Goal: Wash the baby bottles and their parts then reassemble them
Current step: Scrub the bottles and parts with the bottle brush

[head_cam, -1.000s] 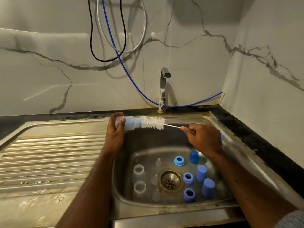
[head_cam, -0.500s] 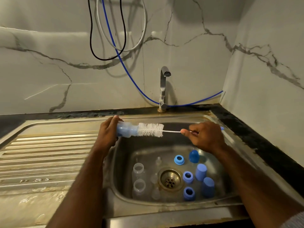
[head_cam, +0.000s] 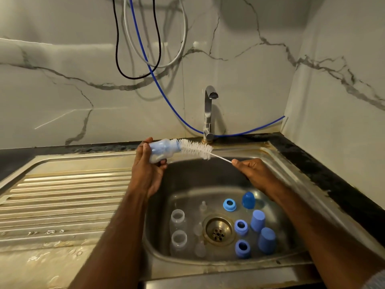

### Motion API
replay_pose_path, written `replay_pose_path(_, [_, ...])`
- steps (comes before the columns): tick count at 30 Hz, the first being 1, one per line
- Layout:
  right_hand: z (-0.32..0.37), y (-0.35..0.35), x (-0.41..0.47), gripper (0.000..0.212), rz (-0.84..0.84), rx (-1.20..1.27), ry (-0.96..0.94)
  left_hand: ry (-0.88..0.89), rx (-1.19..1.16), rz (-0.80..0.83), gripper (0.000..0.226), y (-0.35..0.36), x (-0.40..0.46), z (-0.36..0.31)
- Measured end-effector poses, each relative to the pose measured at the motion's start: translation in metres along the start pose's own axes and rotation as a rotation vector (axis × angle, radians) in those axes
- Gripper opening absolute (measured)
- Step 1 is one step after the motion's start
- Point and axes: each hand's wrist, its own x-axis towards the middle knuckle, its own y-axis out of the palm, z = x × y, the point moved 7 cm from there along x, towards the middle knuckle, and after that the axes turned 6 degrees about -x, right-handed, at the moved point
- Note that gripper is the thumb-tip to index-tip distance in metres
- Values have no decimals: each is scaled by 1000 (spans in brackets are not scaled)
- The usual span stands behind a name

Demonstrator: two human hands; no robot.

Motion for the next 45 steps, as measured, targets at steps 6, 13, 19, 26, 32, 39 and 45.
replay_pose_path(6, [24,-20,-11,59,-414,-750,-245,224,763,44,35,6,-1,-5])
replay_pose_path(13, [29,-31,-15,57,-141,-532,-353,140,796,168,25,-9,2,-16])
replay_pose_path(19, [22,-28,-14,54,9,-26,-198,-103,521,63,31,-21,-1,-2])
replay_pose_path(26, [13,-18,-5,59,-360,-384,-110,88,388,-21,20,5,0,4])
replay_pose_path(32, [18,-41,-9,60,-338,-627,-310,210,681,89,28,-5,0,-12])
replay_pose_path(39, [25,-38,-15,57,-313,-609,-367,132,717,213,29,-1,-5,-8])
replay_pose_path(45, [24,-39,-15,58,-322,-606,-373,150,730,193,33,-5,-4,-12])
